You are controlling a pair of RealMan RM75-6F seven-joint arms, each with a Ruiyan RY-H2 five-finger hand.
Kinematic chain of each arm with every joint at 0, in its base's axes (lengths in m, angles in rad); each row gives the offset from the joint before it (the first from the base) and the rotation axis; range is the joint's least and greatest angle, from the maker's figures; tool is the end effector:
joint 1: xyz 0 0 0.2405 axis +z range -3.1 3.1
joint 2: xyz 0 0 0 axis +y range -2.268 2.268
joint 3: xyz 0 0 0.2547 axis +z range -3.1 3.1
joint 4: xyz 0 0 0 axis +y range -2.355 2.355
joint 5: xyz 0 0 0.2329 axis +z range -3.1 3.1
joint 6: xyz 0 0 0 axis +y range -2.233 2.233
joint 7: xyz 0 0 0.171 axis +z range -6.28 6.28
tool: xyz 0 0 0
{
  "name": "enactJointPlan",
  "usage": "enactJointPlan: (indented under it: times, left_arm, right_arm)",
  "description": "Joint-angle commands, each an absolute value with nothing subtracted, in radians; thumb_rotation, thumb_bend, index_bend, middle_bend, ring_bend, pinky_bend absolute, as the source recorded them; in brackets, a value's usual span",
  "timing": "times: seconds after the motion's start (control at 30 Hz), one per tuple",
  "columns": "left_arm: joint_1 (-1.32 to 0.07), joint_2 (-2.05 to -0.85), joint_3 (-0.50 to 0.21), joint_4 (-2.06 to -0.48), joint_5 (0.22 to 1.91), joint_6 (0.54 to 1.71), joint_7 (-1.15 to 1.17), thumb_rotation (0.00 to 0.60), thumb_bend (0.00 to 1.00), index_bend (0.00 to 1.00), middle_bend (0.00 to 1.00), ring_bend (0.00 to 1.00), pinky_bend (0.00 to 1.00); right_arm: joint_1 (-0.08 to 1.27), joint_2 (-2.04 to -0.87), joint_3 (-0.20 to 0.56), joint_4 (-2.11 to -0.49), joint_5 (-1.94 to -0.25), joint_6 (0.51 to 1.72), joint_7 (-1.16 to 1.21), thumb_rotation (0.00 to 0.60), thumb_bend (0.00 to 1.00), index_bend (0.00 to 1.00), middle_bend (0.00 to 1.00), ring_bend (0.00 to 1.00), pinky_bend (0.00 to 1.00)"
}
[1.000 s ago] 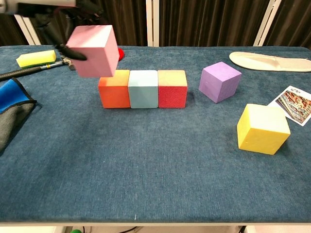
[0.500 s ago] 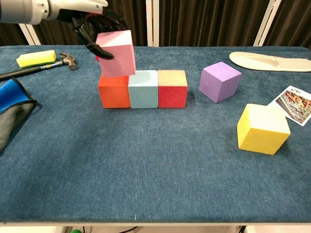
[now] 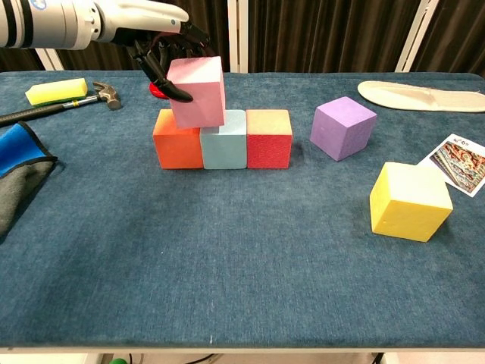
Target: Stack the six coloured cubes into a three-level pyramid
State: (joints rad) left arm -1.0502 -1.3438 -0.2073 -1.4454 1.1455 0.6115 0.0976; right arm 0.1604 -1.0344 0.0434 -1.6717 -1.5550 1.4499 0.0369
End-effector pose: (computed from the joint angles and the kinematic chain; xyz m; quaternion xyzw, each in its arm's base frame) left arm -0.0624 0.4357 -0.0127 -0.8220 -0.3273 -0.3384 0.3205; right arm -0.2914 -0.2300 0.1485 0.6308 -0.3673 0.4107 0.5464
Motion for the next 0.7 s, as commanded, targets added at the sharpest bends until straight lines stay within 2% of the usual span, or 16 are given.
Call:
enactJointPlan:
  times: [0.03, 0.3, 0.47, 0.7]
  left_arm:
    - [-1.051, -1.35, -0.196, -1.43, 1.177, 0.622, 0.089, 0.498, 0.2, 0.34, 0.33, 0.35, 0.43]
    - [-1.058, -1.364, -0.192, -1.393, 1.187, 0.606, 0.049, 0.503, 0.2, 0.34, 0.32, 0.34, 0.42]
    - [-1.064, -1.363, -0.191, -1.397, 1.174, 0.593, 0.041, 0.463, 0.2, 0.34, 0.32, 0.34, 0.42]
    - [-1.072, -1.376, -0.187, -1.386, 1.165, 0.596, 0.051, 0.459, 0.2, 0.34, 0.31, 0.34, 0.41]
  right_arm:
    - [0.158, -1.035, 0.044, -1.67, -1.555, 1.451, 0.038, 0.6, 0.18, 0.07, 0.17, 0.06, 0.13]
    - [0.158, -1.037, 0.047, -1.672, -1.55, 1.445, 0.034, 0.6, 0.18, 0.07, 0.17, 0.06, 0.13]
    - [0.159, -1.038, 0.049, -1.671, -1.547, 1.439, 0.032, 0.6, 0.18, 0.07, 0.17, 0.06, 0.13]
    - [0.158, -1.04, 0.05, -1.666, -1.545, 1.434, 0.037, 0.6, 0.18, 0.07, 0.17, 0.06, 0.13]
